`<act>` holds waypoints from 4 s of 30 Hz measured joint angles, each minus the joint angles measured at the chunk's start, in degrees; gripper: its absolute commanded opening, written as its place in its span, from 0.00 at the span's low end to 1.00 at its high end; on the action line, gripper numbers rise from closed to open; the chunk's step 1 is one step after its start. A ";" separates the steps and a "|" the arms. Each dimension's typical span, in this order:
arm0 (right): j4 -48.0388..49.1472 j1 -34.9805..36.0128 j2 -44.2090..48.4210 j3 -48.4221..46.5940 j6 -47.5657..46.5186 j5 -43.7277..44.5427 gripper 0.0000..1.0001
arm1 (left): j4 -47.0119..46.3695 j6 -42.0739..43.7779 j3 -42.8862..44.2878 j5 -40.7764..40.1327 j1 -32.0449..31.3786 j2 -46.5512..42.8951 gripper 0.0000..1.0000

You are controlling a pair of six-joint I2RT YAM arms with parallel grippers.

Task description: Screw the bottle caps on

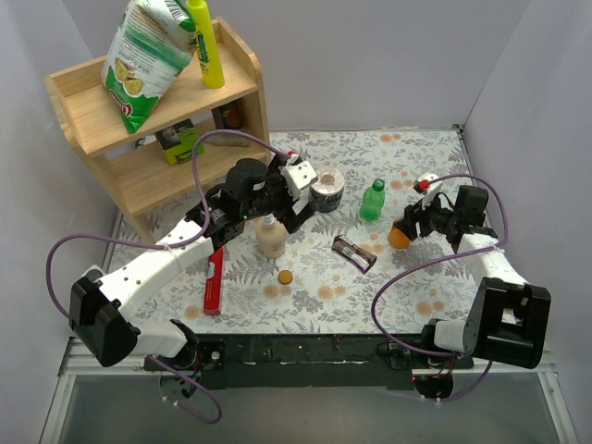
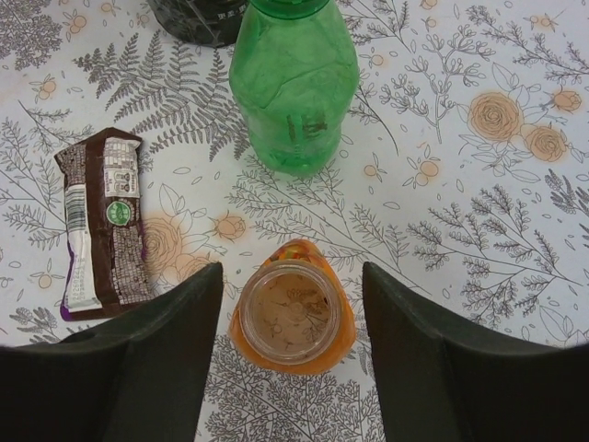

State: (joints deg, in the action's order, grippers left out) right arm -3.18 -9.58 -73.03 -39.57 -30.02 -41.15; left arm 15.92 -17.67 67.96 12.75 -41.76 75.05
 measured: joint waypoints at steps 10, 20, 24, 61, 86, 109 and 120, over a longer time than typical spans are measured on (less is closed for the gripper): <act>-4.90 0.00 4.98 -0.61 2.84 0.94 0.23 | -0.20 1.81 0.68 1.49 -3.13 2.49 0.98; -4.42 -0.02 21.18 -19.23 29.20 -8.46 0.01 | -9.49 0.52 4.57 3.19 -10.38 10.16 0.98; -2.54 0.22 21.05 -19.17 35.54 -12.94 0.01 | -12.94 -0.79 8.00 3.41 -11.06 15.21 0.98; 0.35 1.31 18.03 -18.49 43.06 -15.63 0.11 | -16.79 -8.59 22.71 14.84 -11.54 30.64 0.21; -29.38 34.42 -3.28 -37.66 -4.48 -10.62 0.64 | 4.33 1.27 10.93 5.62 7.87 -9.55 0.00; -12.11 62.55 -30.05 -22.88 -22.88 8.81 0.64 | 7.85 -8.35 -1.01 10.95 28.68 -20.72 0.00; -10.34 62.49 -32.74 -25.27 -22.86 10.38 0.63 | 7.43 -9.42 -2.60 13.86 29.29 -20.94 0.00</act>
State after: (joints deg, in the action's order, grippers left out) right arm -13.52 52.90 -105.78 -64.84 -52.88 -30.76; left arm 23.35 -27.09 65.36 26.61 -12.47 54.11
